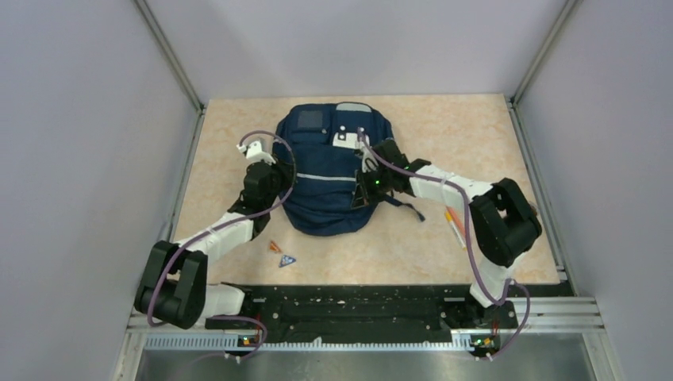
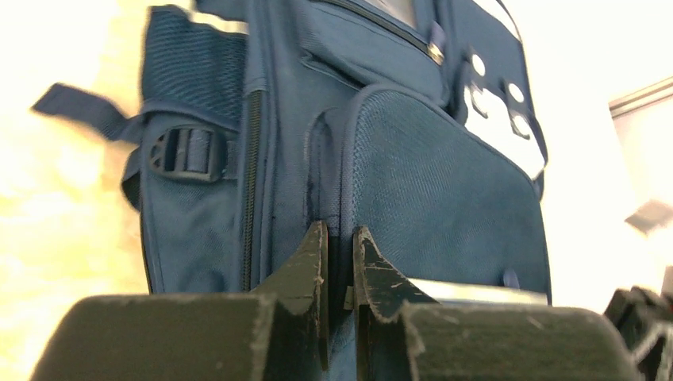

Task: Pack the student bag
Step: Unzip the student bag at the center of the board.

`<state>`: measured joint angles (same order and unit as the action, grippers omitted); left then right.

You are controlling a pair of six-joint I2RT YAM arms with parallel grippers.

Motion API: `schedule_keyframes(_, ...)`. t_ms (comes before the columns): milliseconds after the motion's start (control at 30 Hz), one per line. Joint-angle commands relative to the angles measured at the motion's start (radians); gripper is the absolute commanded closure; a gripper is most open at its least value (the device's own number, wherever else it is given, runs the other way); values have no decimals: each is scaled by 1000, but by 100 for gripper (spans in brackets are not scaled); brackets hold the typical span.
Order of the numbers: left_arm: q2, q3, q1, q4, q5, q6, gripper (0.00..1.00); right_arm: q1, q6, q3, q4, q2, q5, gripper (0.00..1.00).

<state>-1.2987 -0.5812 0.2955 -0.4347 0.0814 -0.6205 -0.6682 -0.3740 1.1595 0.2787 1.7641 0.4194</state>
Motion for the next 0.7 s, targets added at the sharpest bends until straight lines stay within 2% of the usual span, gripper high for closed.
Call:
schedule_keyframes(0,-2,12,132,-110,-43,-102,100,107,106,137,-106,-9,-35,100)
schedule_keyframes(167,-77,7,194,-184,-8,-148,100,106,137,134,-25,-22,12,100)
schedule_keyframes(367,-155,11,217,-290,16,-216,100,15,211,161,124,-2,-9,100)
schedule_keyframes(533,-158,21,240,-305,107,-227,100,-58,282,247,265,64,-27,100)
schedule_keyframes(667,-137,61,241,-348,143,-261,100,-65,260,283,255,95,-28,100)
